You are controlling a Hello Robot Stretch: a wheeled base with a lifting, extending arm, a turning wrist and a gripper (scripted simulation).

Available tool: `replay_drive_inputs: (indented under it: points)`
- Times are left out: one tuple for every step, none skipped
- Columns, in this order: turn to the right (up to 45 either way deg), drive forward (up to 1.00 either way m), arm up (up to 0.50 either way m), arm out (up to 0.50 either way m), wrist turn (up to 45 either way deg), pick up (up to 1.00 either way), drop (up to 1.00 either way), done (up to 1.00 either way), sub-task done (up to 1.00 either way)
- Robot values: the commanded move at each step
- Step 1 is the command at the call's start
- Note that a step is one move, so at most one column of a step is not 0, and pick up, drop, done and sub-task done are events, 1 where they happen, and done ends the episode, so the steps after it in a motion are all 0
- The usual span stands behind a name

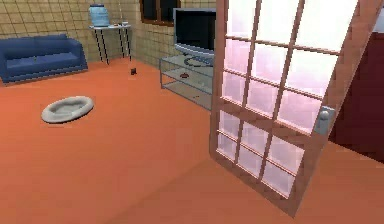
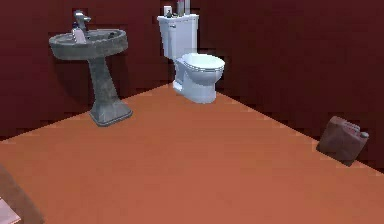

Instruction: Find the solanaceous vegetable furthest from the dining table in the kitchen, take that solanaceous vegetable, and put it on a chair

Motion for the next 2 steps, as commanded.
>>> replay_drive_inputs:
  points:
    - [0.0, 0.05, 0.00, 0.00, 0.0, 0.00, 0.00, 0.00, 0.00]
    - [-39.0, 0.00, 0.00, 0.00, 0.0, 0.00, 0.00, 0.00, 0.00]
